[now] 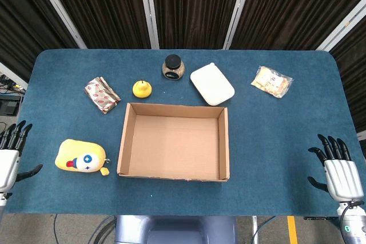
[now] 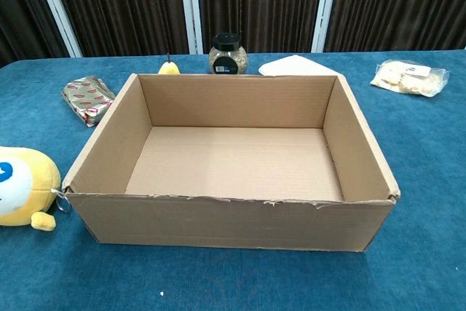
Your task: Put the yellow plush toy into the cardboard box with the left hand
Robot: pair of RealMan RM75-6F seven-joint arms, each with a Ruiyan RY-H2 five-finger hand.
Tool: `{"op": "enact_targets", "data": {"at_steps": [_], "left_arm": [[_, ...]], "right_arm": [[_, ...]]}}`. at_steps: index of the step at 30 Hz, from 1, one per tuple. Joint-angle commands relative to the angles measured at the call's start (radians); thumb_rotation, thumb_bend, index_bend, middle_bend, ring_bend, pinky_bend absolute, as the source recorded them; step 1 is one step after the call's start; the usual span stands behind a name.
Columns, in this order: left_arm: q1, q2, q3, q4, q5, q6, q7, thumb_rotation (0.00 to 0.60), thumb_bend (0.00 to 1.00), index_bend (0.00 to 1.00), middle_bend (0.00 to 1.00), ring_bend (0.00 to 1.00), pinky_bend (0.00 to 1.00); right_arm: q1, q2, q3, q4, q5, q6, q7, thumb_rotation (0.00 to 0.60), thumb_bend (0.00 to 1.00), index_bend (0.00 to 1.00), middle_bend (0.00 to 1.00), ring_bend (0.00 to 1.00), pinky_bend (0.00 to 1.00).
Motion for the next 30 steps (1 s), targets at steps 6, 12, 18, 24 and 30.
{"op": "enact_targets", "data": {"at_steps": [6,12,18,24,30], "left_arm": [[0.001,0.001,0.001,-0.001,0.002,0.002,0.001,0.6,0.03,0.0,0.0,0.0,0.12],[0.002,0.001,0.002,0.003,0.009,0.009,0.006,0.6,0.03,0.0,0.0,0.0,0.12],[0.005,0.002,0.001,0.001,0.0,0.008,0.002,0.6,0.03,0.0,0.0,0.0,0.12],[0.016,0.012,0.015,-0.006,0.018,0.021,0.001,0.6,0.03,0.0,0.0,0.0,0.12],[0.009,0.024,0.019,-0.026,0.023,0.001,-0.036,0.6,0.03,0.0,0.0,0.0,0.11]], "right_arm": [[0.0,0.002,-0.002,-0.001,-0.004,0.0,-0.001,0.6,0.0,0.3,0.06,0.0,0.0],[0.002,0.002,-0.001,-0.004,-0.006,-0.001,-0.001,0.6,0.0,0.3,0.06,0.0,0.0],[0.009,0.003,-0.001,-0.003,-0.005,-0.015,0.001,0.6,0.0,0.3,0.06,0.0,0.0],[0.014,0.002,-0.003,-0.006,-0.021,-0.013,-0.004,0.6,0.0,0.3,0.06,0.0,0.0],[0.013,0.004,-0.001,-0.013,-0.007,-0.018,0.008,0.6,0.0,0.3,0.06,0.0,0.0]]}}
